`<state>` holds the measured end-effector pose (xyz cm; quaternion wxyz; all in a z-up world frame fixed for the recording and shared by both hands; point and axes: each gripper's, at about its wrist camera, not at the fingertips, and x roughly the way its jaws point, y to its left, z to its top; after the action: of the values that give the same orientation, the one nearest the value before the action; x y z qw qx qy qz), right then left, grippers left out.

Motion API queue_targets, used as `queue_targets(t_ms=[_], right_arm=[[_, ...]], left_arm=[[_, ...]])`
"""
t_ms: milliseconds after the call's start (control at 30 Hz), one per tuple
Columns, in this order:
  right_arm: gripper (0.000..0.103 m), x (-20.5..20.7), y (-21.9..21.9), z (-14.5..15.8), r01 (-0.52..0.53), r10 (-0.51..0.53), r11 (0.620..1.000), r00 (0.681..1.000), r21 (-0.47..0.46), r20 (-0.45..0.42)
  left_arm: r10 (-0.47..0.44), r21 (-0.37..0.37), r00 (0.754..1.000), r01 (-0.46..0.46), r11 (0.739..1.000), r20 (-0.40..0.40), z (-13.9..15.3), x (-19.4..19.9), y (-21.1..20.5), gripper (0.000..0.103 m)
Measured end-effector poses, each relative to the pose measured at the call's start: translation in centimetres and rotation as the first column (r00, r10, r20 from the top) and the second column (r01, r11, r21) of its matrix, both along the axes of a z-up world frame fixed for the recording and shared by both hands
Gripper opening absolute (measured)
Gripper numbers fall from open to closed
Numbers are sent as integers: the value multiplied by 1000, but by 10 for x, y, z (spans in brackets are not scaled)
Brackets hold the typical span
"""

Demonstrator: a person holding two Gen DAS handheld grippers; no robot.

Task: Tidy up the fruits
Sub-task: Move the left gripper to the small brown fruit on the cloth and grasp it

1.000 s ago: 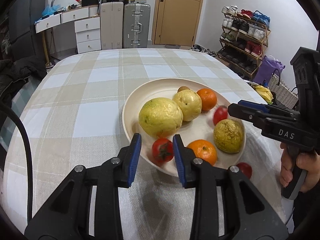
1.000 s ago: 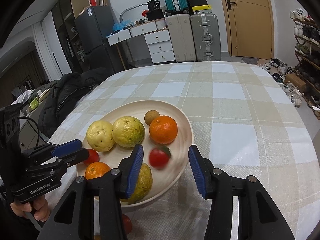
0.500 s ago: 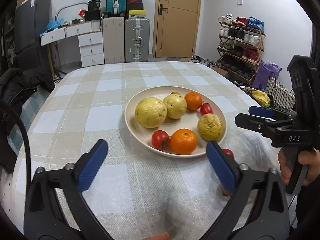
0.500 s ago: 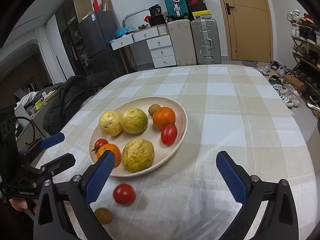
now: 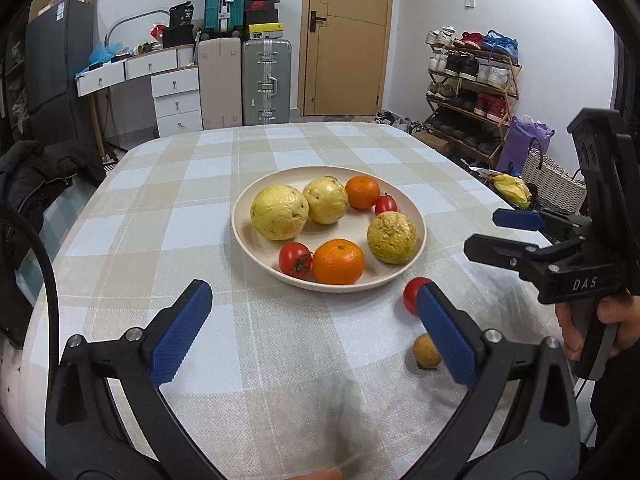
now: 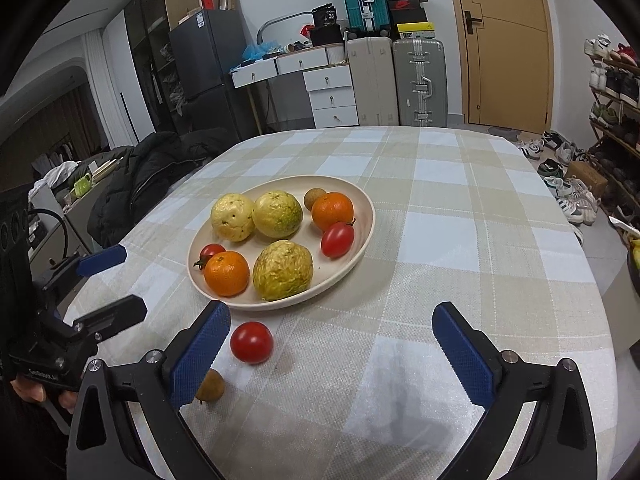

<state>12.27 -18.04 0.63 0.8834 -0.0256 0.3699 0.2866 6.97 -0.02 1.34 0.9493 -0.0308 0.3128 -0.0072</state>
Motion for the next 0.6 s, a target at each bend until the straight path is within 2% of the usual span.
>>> queue_targets(t_ms=[400, 600], right_arm=[[103, -6, 7, -5, -46, 45, 994, 999, -97, -10], [103, -9, 12, -9, -77, 75, 990, 997, -121, -22]], left_arm=[[-58, 19, 997, 59, 998, -58, -12, 2, -21, 102], [-71, 3, 993, 72, 997, -96, -18, 5, -23, 102]])
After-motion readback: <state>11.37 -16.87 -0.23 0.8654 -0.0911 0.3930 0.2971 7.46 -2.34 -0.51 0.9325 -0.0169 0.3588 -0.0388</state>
